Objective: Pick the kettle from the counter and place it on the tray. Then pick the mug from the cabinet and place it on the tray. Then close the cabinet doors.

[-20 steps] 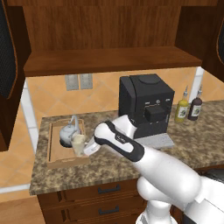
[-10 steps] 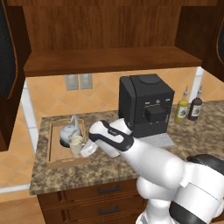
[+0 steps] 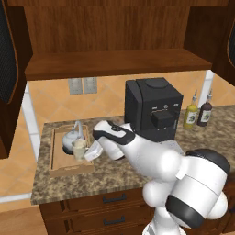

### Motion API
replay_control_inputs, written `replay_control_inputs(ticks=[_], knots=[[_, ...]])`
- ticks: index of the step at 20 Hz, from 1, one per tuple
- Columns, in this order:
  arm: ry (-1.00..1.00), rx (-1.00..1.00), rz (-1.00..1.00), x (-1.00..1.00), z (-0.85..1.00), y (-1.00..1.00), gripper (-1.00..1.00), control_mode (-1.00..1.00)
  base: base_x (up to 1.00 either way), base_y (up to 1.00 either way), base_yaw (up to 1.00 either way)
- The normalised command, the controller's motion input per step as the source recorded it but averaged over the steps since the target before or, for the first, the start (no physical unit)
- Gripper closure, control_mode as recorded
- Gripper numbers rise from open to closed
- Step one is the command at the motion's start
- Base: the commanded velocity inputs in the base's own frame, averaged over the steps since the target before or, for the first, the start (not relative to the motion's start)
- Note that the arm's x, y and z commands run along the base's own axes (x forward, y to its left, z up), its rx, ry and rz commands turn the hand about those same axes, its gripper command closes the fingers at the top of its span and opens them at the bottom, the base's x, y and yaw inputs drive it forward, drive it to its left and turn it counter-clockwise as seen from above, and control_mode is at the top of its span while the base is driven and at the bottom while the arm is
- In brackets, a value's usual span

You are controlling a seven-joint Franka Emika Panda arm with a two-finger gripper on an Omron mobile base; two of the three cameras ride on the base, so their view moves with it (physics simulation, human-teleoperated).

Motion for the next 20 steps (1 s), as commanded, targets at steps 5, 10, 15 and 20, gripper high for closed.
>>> replay_control_inputs(ticks=[5, 10, 15, 20], knots=[[0.0, 0.0, 0.0, 0.3, -0.2, 0.08, 1.0, -1.0, 0.0, 0.0, 0.0], [0.0, 0.0, 0.0, 0.08, -0.41, 0.12, 1.0, -1.0, 0.0, 0.0, 0.0], [-0.01, 0.0, 0.01, 0.05, -0.35, 0.1, 1.0, -1.0, 0.0, 0.0, 0.0], [-0.03, 0.0, 0.0, 0.14, -0.16, 0.07, 1.0, -1.0, 0.0, 0.0, 0.0]])
